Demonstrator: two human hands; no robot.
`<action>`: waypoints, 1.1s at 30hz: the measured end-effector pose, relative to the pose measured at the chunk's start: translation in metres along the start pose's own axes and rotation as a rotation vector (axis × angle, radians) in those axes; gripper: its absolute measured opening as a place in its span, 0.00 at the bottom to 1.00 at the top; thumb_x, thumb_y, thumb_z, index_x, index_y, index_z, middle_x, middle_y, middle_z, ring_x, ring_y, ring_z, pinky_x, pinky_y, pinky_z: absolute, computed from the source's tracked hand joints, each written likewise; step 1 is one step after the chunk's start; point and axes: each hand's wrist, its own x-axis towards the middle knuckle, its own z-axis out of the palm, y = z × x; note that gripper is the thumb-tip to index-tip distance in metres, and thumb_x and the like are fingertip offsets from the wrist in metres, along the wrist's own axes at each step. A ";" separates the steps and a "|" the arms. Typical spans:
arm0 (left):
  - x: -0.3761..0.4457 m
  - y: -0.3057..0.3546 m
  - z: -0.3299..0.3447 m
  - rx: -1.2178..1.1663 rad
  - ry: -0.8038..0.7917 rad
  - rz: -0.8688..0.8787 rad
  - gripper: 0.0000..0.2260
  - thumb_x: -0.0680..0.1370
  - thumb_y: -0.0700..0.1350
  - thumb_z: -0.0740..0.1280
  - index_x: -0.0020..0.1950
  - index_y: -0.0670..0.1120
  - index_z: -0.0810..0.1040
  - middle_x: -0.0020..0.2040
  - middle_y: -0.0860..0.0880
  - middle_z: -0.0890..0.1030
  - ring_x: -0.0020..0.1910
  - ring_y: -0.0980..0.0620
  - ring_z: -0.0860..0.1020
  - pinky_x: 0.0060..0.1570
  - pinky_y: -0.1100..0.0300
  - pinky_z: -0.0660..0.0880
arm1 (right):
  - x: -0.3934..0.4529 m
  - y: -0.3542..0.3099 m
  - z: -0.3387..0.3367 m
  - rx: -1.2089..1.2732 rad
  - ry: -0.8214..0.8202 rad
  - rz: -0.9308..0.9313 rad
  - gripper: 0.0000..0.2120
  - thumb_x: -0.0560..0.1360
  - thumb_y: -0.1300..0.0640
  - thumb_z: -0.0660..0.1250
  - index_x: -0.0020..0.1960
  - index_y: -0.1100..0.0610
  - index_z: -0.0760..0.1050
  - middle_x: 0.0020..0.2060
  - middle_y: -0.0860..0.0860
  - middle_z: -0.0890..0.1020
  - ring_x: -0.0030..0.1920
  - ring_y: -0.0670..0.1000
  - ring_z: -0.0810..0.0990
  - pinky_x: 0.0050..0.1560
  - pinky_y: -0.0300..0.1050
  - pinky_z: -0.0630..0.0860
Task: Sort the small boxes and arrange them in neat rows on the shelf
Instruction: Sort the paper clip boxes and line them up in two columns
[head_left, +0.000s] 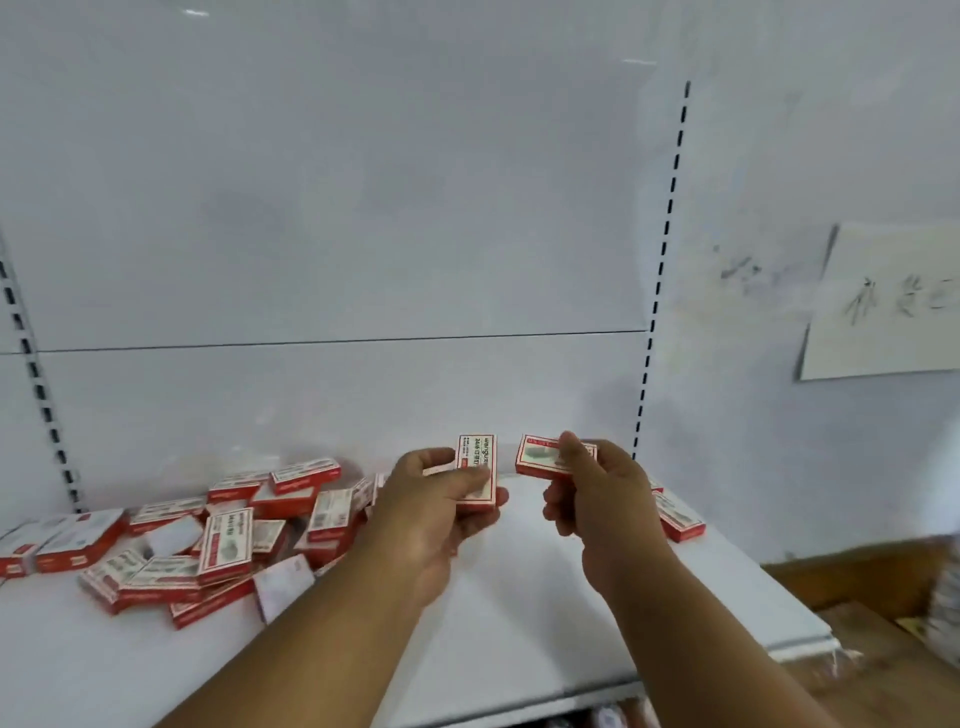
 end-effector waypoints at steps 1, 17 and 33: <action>0.002 -0.002 0.015 0.043 -0.008 0.011 0.13 0.76 0.33 0.69 0.57 0.44 0.74 0.48 0.42 0.85 0.38 0.46 0.85 0.38 0.54 0.81 | 0.007 -0.003 -0.014 0.000 0.035 -0.010 0.07 0.80 0.57 0.63 0.49 0.59 0.77 0.27 0.56 0.80 0.26 0.53 0.77 0.26 0.43 0.70; 0.082 -0.055 0.163 0.761 0.196 0.071 0.07 0.74 0.35 0.71 0.50 0.44 0.81 0.44 0.45 0.85 0.34 0.54 0.82 0.26 0.65 0.72 | 0.174 0.004 -0.138 -0.762 -0.215 -0.096 0.13 0.73 0.54 0.72 0.34 0.57 0.74 0.33 0.55 0.84 0.31 0.51 0.80 0.33 0.45 0.75; 0.063 -0.038 0.127 1.375 0.377 0.295 0.09 0.73 0.51 0.71 0.51 0.56 0.75 0.45 0.56 0.80 0.44 0.55 0.79 0.46 0.58 0.77 | 0.157 -0.010 -0.080 -1.101 -0.415 -0.605 0.07 0.78 0.54 0.62 0.52 0.56 0.75 0.48 0.53 0.78 0.48 0.54 0.77 0.50 0.49 0.77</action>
